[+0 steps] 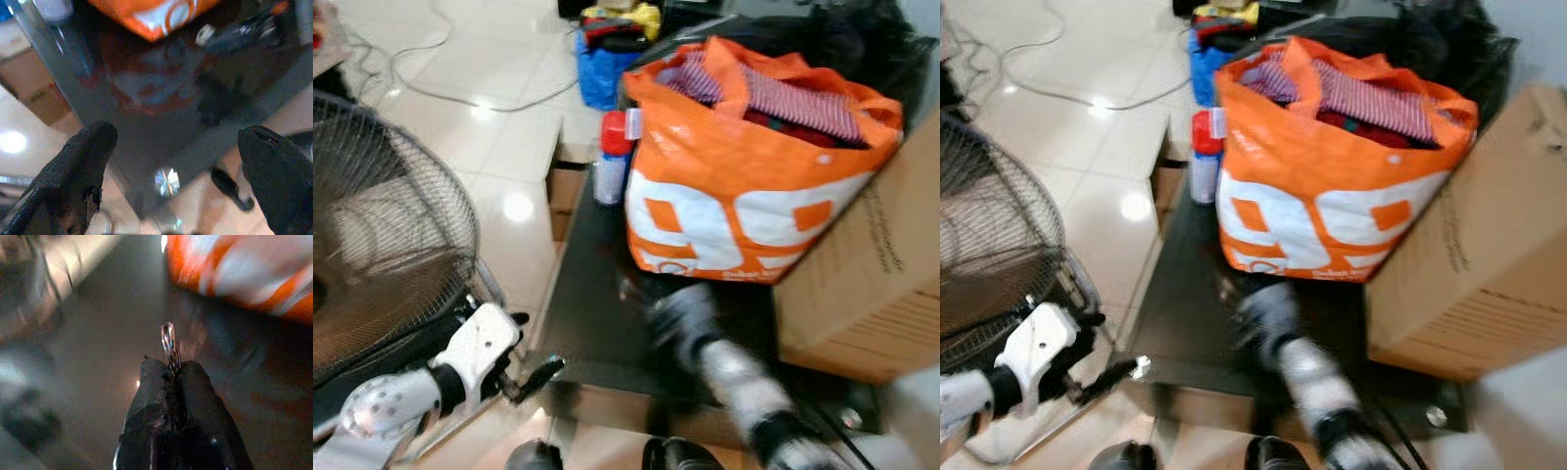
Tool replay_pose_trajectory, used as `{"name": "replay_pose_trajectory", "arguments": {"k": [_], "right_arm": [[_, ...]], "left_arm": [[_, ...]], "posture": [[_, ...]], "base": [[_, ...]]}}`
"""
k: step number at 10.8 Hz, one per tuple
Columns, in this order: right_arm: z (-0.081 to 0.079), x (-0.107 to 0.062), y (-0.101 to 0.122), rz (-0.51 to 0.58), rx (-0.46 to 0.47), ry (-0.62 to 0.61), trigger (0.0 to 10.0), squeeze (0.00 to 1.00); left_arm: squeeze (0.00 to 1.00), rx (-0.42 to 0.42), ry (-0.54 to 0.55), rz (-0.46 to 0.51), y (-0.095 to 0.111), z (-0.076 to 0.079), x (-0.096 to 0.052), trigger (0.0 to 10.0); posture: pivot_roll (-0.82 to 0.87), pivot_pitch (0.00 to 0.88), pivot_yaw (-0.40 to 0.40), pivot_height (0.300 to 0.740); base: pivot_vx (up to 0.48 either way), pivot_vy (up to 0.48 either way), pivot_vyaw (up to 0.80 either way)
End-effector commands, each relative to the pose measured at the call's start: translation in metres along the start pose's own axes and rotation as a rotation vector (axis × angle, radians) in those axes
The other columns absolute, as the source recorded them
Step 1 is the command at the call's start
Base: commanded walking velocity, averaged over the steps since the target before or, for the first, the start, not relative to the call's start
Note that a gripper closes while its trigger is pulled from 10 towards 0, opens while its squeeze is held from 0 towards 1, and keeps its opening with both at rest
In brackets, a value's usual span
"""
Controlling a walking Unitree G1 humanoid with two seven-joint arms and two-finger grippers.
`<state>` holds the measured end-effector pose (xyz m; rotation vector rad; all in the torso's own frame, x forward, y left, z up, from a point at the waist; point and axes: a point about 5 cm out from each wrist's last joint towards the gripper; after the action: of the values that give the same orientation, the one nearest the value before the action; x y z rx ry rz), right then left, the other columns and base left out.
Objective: Hang keys on a hook
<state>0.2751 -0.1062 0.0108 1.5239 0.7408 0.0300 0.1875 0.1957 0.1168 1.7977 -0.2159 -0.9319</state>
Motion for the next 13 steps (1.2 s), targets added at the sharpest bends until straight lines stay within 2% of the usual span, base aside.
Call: {"name": "replay_pose_trajectory", "arguments": {"k": [1,2,3,4,5,6,7,8,9,10,11,13], "right_arm": [[0.013,-0.017,0.003,-0.027,-0.224,0.027,0.0,0.0],[0.021,-0.037,0.002,-0.087,-0.445,0.066,0.0,0.0],[0.021,-0.042,0.012,-0.038,-0.262,0.034,0.0,0.0],[0.03,-0.048,0.01,-0.121,-0.404,0.007,0.0,0.0],[0.027,-0.05,0.016,-0.108,-0.316,0.012,0.0,0.0],[0.028,-0.051,0.018,-0.133,-0.494,-0.004,0.0,0.0],[0.019,-0.048,0.036,0.038,-0.238,-0.022,0.0,0.0],[0.013,-0.053,0.055,0.168,0.019,0.018,0.0,0.0],[0.007,-0.064,0.075,0.268,0.286,0.116,0.0,0.0],[0.0,-0.074,0.088,0.307,0.469,0.212,0.0,0.0],[-0.004,-0.078,0.092,0.321,0.535,0.243,0.0,0.0],[-0.008,-0.085,0.096,0.314,0.545,0.256,0.0,0.0]], "left_arm": [[0.0,0.007,-0.008,0.02,0.002,0.004,0.006,10.0],[0.0,0.009,-0.006,0.051,0.007,0.005,0.015,10.0],[0.0,0.01,0.0,0.07,0.01,0.005,0.021,10.0],[0.0,0.011,0.005,0.089,0.013,0.003,0.028,10.0],[0.0,0.015,0.014,0.108,0.018,-0.001,0.036,10.0],[0.0,0.03,0.013,0.113,0.019,-0.001,0.042,10.0],[0.0,0.034,0.012,0.115,0.019,0.0,0.044,10.0],[0.0,0.03,0.013,0.121,0.02,0.0,0.045,10.0],[0.0,0.02,0.014,0.133,0.022,-0.002,0.045,10.0],[0.0,0.021,0.014,0.139,0.023,-0.004,0.047,10.0],[0.0,0.026,0.008,0.145,0.024,-0.005,0.05,10.0],[0.0,0.031,0.003,0.152,0.027,-0.007,0.055,10.0]], "posture": [[-0.02,0.017,-0.103,0.732],[-0.03,0.0,-0.104,0.732],[-0.04,0.0,-0.1,0.732],[-0.05,0.0,-0.094,0.732],[-0.06,0.0,-0.091,0.732],[-0.06,0.0,-0.093,0.732],[-0.05,0.0,-0.097,0.732],[-0.05,0.0,-0.095,0.732],[-0.05,0.0,-0.092,0.732],[-0.06,0.0,-0.086,0.732],[-0.06,0.0,-0.081,0.732],[-0.07,0.0,-0.074,0.732]], "base": [[0.0,0.0,0.0],[0.0,0.0,0.0],[0.0,0.0,0.0],[0.0,0.0,0.0],[0.0,0.0,0.0],[0.0,0.0,0.0],[0.0,0.0,0.0],[0.0,0.0,0.0],[0.0,0.0,0.0],[0.0,0.0,0.0],[0.0,0.0,0.0],[0.0,0.0,0.0]]}}
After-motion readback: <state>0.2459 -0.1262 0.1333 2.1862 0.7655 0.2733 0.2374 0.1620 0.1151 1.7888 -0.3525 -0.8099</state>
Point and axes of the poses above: a point about 5 cm out from each wrist's last joint towards the gripper, its own x axis pointing out of the wrist towards the gripper, its own y axis along the axis of the wrist's last joint, z = x × y, and after that the axes turned 2 degrees about -x, right-handed
